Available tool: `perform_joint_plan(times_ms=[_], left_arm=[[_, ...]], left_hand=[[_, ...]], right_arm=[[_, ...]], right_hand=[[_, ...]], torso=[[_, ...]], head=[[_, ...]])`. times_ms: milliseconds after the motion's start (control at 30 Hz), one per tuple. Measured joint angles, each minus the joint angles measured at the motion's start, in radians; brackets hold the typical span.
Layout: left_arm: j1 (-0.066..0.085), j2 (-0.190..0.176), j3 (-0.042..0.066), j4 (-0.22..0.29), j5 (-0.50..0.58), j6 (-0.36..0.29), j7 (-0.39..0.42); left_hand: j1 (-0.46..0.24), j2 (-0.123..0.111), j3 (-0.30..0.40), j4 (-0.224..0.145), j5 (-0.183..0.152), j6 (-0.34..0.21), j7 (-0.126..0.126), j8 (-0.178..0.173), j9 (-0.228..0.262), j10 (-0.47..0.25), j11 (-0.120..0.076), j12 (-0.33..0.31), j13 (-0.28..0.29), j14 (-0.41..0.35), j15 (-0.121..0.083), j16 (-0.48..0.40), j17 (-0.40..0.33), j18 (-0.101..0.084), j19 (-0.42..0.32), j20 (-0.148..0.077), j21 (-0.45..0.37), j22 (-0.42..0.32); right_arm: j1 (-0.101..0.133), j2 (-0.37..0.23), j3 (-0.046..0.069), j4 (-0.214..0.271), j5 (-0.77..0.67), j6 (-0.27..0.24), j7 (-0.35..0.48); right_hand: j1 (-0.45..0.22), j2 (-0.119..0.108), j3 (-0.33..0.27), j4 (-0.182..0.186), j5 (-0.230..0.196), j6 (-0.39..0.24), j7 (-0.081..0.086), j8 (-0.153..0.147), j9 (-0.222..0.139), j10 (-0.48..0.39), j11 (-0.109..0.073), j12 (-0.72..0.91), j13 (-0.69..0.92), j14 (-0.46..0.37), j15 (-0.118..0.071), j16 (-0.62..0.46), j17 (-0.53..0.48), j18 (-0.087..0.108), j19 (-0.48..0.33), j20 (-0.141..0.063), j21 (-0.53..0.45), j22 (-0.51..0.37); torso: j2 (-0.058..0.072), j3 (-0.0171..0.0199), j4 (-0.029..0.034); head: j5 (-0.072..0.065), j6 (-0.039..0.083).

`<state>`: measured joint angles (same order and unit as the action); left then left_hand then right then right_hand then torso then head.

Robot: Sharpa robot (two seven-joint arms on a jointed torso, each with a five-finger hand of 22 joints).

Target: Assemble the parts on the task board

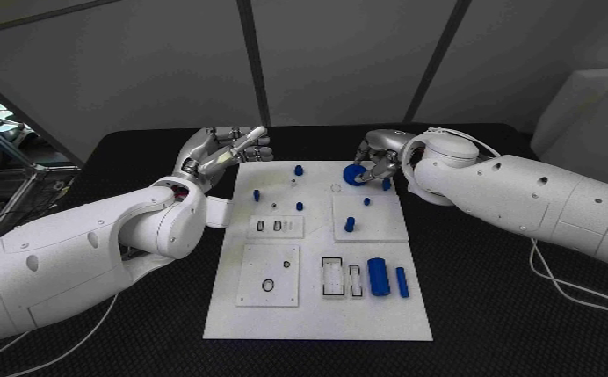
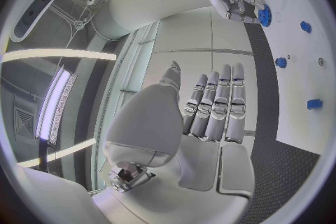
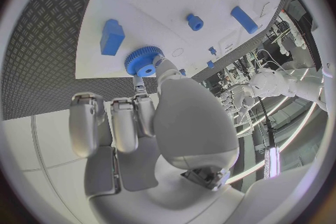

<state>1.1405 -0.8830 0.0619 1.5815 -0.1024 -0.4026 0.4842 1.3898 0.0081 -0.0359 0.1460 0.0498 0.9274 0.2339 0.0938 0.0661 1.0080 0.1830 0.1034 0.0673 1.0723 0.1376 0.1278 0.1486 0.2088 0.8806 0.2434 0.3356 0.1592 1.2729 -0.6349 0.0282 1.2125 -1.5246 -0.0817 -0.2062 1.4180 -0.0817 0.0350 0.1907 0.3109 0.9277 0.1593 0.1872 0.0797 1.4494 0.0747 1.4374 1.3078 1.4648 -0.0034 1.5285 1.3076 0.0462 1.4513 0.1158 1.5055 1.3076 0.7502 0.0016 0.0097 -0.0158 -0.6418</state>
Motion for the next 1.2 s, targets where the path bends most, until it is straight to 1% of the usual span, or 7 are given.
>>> perform_joint_plan(times_ms=[100, 233, 500, 833, 933, 1100, 1200], left_arm=[[0.000, 0.000, 0.000, 0.000, 0.000, 0.000, 0.000], [0.000, 0.000, 0.000, -0.001, 0.000, 0.000, 0.000], [0.000, 0.000, 0.000, -0.002, 0.000, 0.000, 0.000], [0.000, 0.000, 0.000, -0.007, 0.000, 0.000, -0.001], [0.000, 0.000, 0.000, -0.008, 0.000, 0.000, -0.001], [0.000, 0.000, 0.000, -0.011, 0.000, 0.001, -0.001], [0.000, 0.000, 0.000, -0.013, 0.000, 0.001, -0.001]], left_hand=[[0.000, 0.000, 0.000, 0.000, 0.000, 0.000, 0.000, 0.000, 0.000, 0.000, 0.000, 0.000, 0.000, 0.000, 0.000, 0.000, 0.000, 0.000, 0.000, 0.000, 0.000, 0.000], [0.000, 0.000, 0.000, 0.000, 0.000, 0.000, 0.000, 0.000, 0.000, 0.000, 0.000, 0.000, 0.000, 0.000, 0.000, 0.000, 0.000, 0.000, 0.000, 0.000, 0.000, 0.000], [0.000, 0.000, 0.000, 0.000, 0.000, 0.000, 0.000, 0.000, 0.000, 0.000, 0.000, 0.000, 0.000, 0.000, 0.000, 0.000, 0.000, 0.000, 0.000, 0.000, 0.000, 0.000], [0.000, 0.000, 0.003, -0.003, 0.000, 0.000, 0.000, 0.000, 0.000, 0.000, 0.000, -0.004, 0.000, 0.000, 0.000, -0.004, 0.001, 0.000, 0.000, 0.000, 0.000, 0.000], [0.000, 0.000, 0.003, -0.003, 0.000, 0.000, 0.000, 0.000, 0.000, 0.000, 0.000, -0.004, 0.000, 0.000, 0.000, -0.004, 0.001, 0.000, 0.000, 0.000, 0.000, 0.000], [0.000, 0.000, 0.003, -0.003, 0.000, 0.000, 0.000, 0.000, 0.000, 0.000, 0.000, -0.004, 0.000, 0.000, 0.000, -0.004, 0.001, 0.000, 0.000, 0.000, 0.000, 0.000], [0.000, 0.000, 0.003, -0.003, 0.000, 0.000, 0.000, 0.000, 0.000, 0.000, 0.000, -0.004, 0.000, 0.000, 0.000, -0.004, 0.001, 0.000, 0.000, 0.000, 0.000, 0.000]], right_arm=[[0.000, 0.002, 0.000, 0.000, -0.001, -0.003, 0.002], [-0.002, 0.002, -0.001, 0.001, -0.002, -0.016, 0.002], [-0.008, -0.009, -0.004, 0.022, -0.023, -0.081, -0.011], [-0.008, -0.042, -0.003, 0.150, -0.061, -0.190, -0.033], [-0.007, -0.028, -0.003, 0.182, -0.083, -0.208, -0.041], [-0.007, 0.022, -0.003, 0.188, -0.123, -0.221, -0.052], [-0.006, 0.062, -0.011, 0.181, -0.153, -0.224, -0.058]], right_hand=[[0.005, 0.020, 0.016, -0.007, -0.039, 0.029, -0.005, 0.010, 0.002, 0.009, -0.009, 0.010, 0.000, 0.000, 0.000, 0.004, 0.000, 0.000, 0.008, -0.004, 0.005, 0.000], [0.007, 0.026, 0.038, -0.012, -0.044, 0.060, -0.015, 0.020, 0.004, 0.015, -0.015, 0.025, 0.000, 0.000, 0.000, 0.010, 0.000, 0.000, 0.012, -0.005, 0.012, 0.000], [0.011, 0.040, 0.076, -0.030, -0.037, 0.065, -0.010, 0.025, 0.004, 0.015, -0.023, 0.038, 0.000, 0.002, -0.013, 0.016, 0.000, -0.016, 0.014, -0.015, 0.024, 0.000], [0.011, 0.040, 0.095, -0.034, -0.026, 0.067, -0.008, 0.015, -0.001, 0.015, -0.023, 0.042, 0.000, 0.002, -0.013, 0.019, 0.000, -0.016, 0.014, -0.015, 0.029, 0.000], [0.011, 0.040, 0.102, -0.033, -0.026, 0.067, -0.008, 0.012, -0.001, 0.015, -0.023, 0.042, 0.000, 0.002, -0.013, 0.019, 0.000, -0.016, 0.014, -0.015, 0.029, 0.000], [0.011, 0.040, 0.102, -0.033, -0.026, 0.068, -0.007, 0.006, -0.001, 0.015, -0.023, 0.042, 0.000, 0.002, -0.013, 0.019, 0.000, -0.016, 0.014, -0.015, 0.029, 0.000], [0.011, 0.040, 0.103, -0.033, -0.026, 0.068, -0.007, 0.006, -0.001, 0.015, -0.023, 0.042, 0.000, 0.002, -0.013, 0.019, 0.000, -0.016, 0.014, -0.015, 0.029, 0.000]], torso=[[0.000, 0.0003, 0.0000], [0.000, 0.0004, 0.0000], [0.000, 0.0010, -0.0005], [-0.001, 0.0009, -0.0010], [-0.002, 0.0004, -0.0011], [-0.001, -0.0001, -0.0005], [-0.001, -0.0004, 0.0012]], head=[[0.000, -0.001], [0.000, -0.001], [-0.001, -0.001], [0.003, 0.002], [0.005, 0.002], [0.008, 0.004], [0.010, 0.004]])
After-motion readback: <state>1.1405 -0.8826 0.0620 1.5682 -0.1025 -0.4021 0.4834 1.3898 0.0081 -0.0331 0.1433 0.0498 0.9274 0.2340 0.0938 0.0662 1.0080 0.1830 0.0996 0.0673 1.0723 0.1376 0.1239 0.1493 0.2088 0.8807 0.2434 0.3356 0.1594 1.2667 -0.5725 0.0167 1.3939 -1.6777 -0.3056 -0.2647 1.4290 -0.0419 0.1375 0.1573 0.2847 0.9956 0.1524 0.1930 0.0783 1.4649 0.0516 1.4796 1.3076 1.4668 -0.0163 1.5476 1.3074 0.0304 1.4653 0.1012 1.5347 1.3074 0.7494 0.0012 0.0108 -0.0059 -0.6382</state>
